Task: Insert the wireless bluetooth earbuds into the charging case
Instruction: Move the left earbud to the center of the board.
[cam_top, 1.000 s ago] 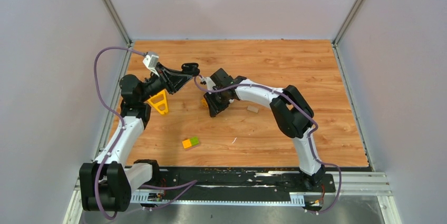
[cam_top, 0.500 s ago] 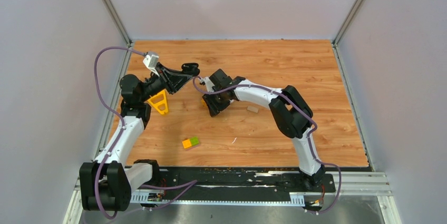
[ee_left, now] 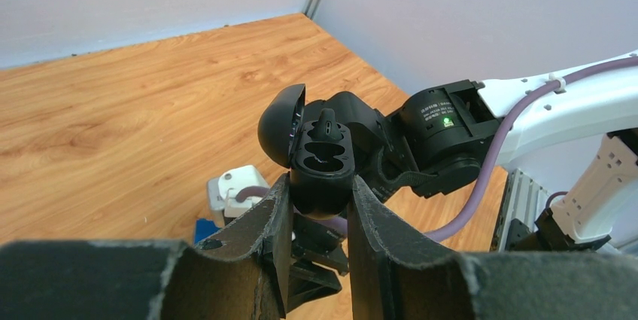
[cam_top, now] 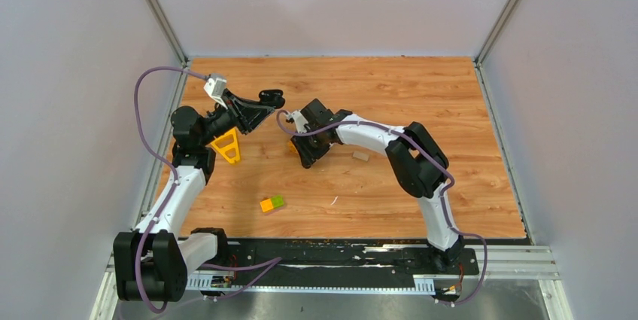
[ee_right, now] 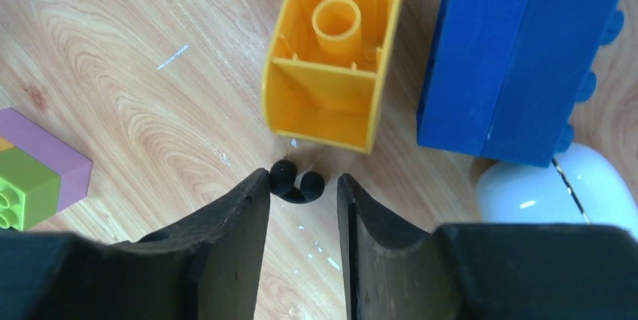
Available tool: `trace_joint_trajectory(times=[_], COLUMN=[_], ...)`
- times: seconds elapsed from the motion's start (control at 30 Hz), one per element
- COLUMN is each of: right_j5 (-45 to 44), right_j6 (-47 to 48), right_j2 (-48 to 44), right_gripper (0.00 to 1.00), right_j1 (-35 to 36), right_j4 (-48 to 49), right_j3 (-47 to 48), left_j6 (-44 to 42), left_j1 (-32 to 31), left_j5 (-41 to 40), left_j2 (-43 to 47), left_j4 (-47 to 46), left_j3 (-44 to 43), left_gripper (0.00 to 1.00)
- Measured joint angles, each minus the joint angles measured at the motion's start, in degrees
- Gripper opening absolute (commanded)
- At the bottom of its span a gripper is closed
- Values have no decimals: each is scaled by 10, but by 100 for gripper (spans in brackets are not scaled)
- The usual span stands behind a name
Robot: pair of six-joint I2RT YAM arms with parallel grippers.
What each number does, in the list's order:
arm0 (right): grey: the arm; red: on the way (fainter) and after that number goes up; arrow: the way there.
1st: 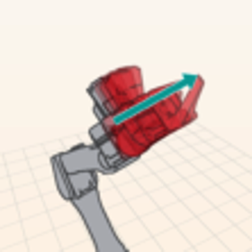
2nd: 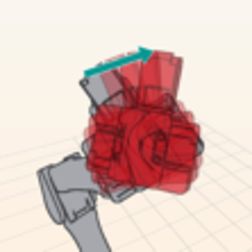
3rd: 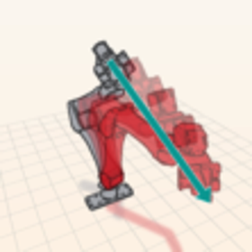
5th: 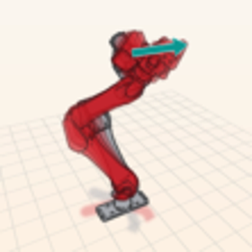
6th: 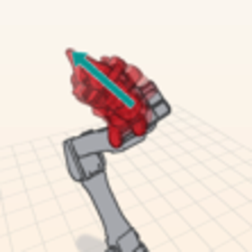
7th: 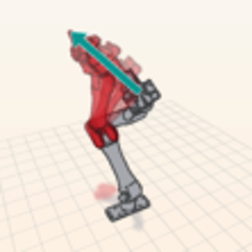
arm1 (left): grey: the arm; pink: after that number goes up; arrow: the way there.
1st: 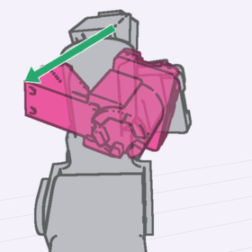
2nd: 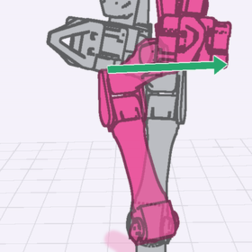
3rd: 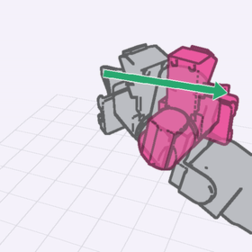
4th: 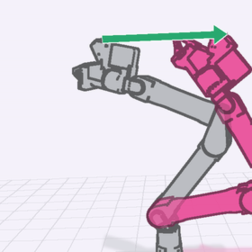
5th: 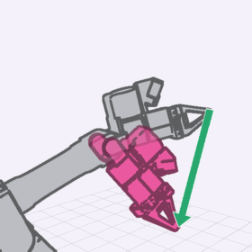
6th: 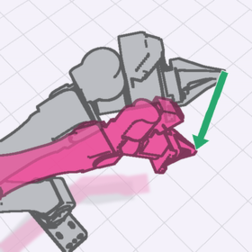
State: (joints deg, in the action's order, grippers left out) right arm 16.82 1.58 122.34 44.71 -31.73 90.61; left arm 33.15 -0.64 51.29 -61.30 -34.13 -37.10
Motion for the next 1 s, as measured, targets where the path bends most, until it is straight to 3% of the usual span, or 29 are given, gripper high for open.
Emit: trace_joint_trajectory(times=[0.2,0.5,1.0], right_j5=[12,13,33], right_j6=[-44,-90,-108], right_j2=[-19,-39,-21], right_gripper=[48,29,27], right_j1=[-17,-40,-22], right_j4=[0,-7,-23], right_j3=[-23,-29,-32], left_j6=[0,0,0], left_j1=[0,0,0], left_j5=[0,-2,-4], left_j2=[0,0,-3], left_j4=[0,0,0], left_j3=[0,0,0], left_gripper=[0,0,0])
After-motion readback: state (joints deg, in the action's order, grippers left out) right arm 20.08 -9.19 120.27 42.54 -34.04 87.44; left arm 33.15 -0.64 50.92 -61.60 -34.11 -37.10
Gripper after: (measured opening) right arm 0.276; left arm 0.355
